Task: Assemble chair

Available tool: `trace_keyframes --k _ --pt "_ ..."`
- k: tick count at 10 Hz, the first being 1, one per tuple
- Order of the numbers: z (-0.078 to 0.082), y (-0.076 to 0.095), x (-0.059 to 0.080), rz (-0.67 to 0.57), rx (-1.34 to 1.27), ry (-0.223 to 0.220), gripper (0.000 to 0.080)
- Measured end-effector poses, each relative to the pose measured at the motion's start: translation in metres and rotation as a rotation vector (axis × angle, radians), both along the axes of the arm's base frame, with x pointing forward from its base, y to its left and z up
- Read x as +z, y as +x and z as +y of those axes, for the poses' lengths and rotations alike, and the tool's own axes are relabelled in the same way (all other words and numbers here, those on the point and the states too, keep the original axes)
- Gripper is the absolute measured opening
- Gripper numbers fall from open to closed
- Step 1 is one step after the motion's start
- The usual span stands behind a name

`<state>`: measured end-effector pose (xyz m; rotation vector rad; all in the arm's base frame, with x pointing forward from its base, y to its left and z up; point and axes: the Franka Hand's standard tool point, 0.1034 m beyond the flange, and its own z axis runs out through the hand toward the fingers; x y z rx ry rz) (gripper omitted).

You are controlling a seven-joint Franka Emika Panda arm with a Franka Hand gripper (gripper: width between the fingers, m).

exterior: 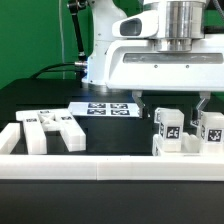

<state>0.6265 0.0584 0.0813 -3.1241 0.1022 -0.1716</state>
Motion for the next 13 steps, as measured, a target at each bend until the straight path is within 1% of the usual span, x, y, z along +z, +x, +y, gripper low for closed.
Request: trace_keyframes --k 1,2,4,5,7,8,11,12,13 --pt "-0.0009 -0.0002 -0.0003 0.0 0.091 -0.013 0.0648" --pt "-0.0026 0.0001 -0.0002 0.0 0.111 -0.015 0.0648" --pt "-0.0027 0.0001 -0.0002 0.0 0.109 -0.015 0.0391" --pt "-0.0026 0.0001 -0.0001 0.0 0.095 -0.013 0.0294" --pt "-0.0026 0.0002 -0.0001 -0.001 0.082 -0.011 0.0294" --pt "-0.002 0.0001 -0.0001 0.0 0.025 -0.002 0.0294" --pt "-0.0004 -0.0008 -0.0004 0.003 -0.285 0.033 0.0294" --pt "0.0 -0.0019 -0.0007 0.006 -0.417 0.048 0.0294" --pt "-0.0001 -0.0022 -0.0011 0.004 -0.538 0.075 0.0294"
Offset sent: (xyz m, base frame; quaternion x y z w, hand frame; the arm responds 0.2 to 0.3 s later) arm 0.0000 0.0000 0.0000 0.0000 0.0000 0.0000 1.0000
